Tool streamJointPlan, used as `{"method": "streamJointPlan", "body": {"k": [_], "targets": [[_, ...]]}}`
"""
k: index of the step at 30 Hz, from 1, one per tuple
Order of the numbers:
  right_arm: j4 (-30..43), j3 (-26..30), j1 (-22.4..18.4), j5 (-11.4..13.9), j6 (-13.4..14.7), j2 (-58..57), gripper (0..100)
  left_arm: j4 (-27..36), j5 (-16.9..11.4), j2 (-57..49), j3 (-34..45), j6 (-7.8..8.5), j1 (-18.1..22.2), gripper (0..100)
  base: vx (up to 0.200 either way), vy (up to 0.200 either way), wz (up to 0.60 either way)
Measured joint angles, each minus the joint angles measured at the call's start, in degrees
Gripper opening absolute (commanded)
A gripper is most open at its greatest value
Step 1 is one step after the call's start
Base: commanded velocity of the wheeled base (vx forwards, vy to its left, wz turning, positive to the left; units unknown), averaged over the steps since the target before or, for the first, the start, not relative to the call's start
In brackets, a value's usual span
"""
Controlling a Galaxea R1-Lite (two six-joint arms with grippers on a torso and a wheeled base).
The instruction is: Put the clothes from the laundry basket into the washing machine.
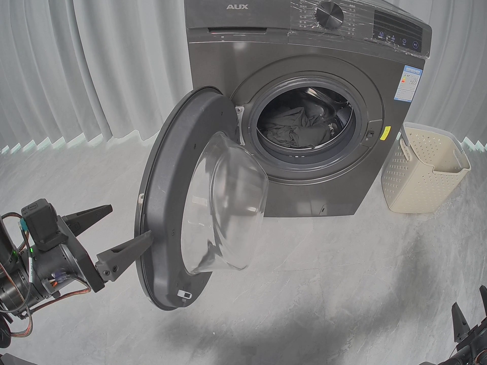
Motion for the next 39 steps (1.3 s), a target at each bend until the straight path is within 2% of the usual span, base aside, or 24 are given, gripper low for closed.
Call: {"method": "streamJointPlan", "body": {"k": [5, 14, 18, 26, 39], "targets": [[0.0, 0.0, 0.0, 0.0, 0.0, 0.0, 100, 0.1, 0.1, -1.2, 0.5, 0.05, 2.5, 100, 0.000, 0.000, 0.00], [0.0, 0.0, 0.0, 0.0, 0.0, 0.0, 100, 0.2, -0.4, -1.5, 1.4, 0.68, 12.1, 100, 0.000, 0.000, 0.00], [0.0, 0.0, 0.0, 0.0, 0.0, 0.0, 100, 0.2, -0.5, -0.9, 2.2, 0.93, 12.9, 100, 0.000, 0.000, 0.00], [0.0, 0.0, 0.0, 0.0, 0.0, 0.0, 100, -0.9, -0.4, 4.4, 2.1, 1.76, 10.1, 100, 0.000, 0.000, 0.00], [0.0, 0.0, 0.0, 0.0, 0.0, 0.0, 100, -3.7, -0.1, 12.0, -2.9, 0.99, -0.7, 100, 0.000, 0.000, 0.00]]}}
